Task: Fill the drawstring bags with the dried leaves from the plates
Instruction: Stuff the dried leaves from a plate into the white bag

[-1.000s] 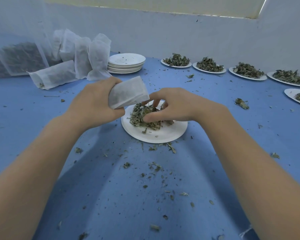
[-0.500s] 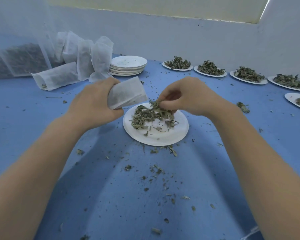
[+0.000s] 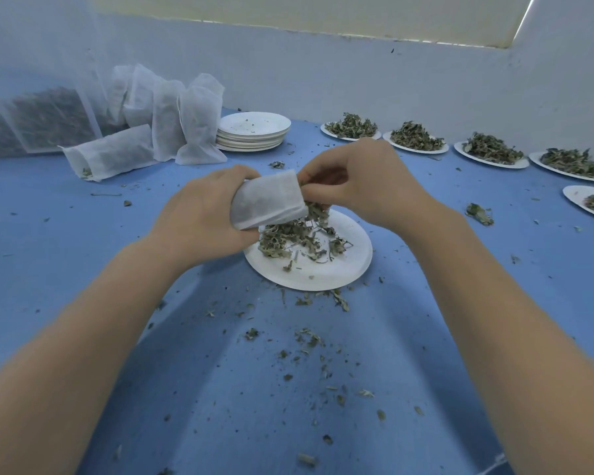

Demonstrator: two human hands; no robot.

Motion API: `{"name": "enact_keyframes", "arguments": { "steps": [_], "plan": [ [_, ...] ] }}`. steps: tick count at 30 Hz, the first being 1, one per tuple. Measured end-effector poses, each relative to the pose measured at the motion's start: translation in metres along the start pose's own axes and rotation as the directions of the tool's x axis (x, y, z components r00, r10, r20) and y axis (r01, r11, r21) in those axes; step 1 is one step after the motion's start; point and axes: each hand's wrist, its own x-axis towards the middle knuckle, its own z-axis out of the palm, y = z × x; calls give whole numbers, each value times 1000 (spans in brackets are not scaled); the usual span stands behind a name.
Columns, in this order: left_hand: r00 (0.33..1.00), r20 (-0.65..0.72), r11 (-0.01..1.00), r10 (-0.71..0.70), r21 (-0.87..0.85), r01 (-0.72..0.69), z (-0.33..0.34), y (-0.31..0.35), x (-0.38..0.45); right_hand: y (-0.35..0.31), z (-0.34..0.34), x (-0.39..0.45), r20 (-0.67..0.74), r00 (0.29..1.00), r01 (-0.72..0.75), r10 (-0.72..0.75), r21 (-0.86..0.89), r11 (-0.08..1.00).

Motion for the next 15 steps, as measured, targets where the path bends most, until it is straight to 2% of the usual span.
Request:
{"name": "enact_keyframes", "arguments": {
  "steps": [5,12,15],
  "plan": [
    [999,-25,995,-38,-91,35,0,-2,0,-1,13,0,-44,999,34,-29,114,993],
    [998,-57,992,-36,-125,29,1,-1,1,-2,3,-4,193,977,44,-91,236,971],
    [997,-75,991,-34,-135,24,0,-2,1,-1,1,-4,142,983,77,-116,255,964]
  ]
}}
